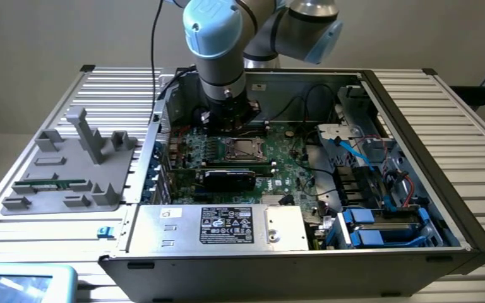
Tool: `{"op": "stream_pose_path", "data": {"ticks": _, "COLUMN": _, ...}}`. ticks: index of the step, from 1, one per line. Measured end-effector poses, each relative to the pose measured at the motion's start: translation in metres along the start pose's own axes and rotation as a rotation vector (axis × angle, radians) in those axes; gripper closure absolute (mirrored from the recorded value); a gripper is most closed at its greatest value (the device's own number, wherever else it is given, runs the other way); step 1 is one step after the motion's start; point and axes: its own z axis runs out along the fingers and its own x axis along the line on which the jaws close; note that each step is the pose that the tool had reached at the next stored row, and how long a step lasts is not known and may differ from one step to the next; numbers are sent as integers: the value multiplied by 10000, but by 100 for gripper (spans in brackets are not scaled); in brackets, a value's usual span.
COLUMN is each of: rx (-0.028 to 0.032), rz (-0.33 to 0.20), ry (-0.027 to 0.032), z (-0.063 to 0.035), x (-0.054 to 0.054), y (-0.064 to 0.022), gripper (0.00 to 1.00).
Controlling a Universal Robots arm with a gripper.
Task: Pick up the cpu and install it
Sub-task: 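Install the first cpu locking lever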
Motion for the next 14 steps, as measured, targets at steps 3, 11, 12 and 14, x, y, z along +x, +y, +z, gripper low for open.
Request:
{"op": "stream_pose_path", "data": {"ticks": 3, "rx": -3, "rz": -19, "ry": 5, "z": 5, "x": -17, "y": -5, "gripper": 91}}
{"op": "stream_pose_path", "data": {"ticks": 11, "rx": -6, "rz": -31, "ry": 10, "z": 8, "x": -34, "y": -9, "gripper": 91}}
{"op": "stream_pose_path", "data": {"ticks": 12, "rx": -6, "rz": -31, "ry": 10, "z": 8, "x": -34, "y": -9, "gripper": 91}}
{"op": "stream_pose_path", "data": {"ticks": 14, "rx": -4, "rz": -32, "ry": 10, "z": 8, "x": -33, "y": -9, "gripper": 91}}
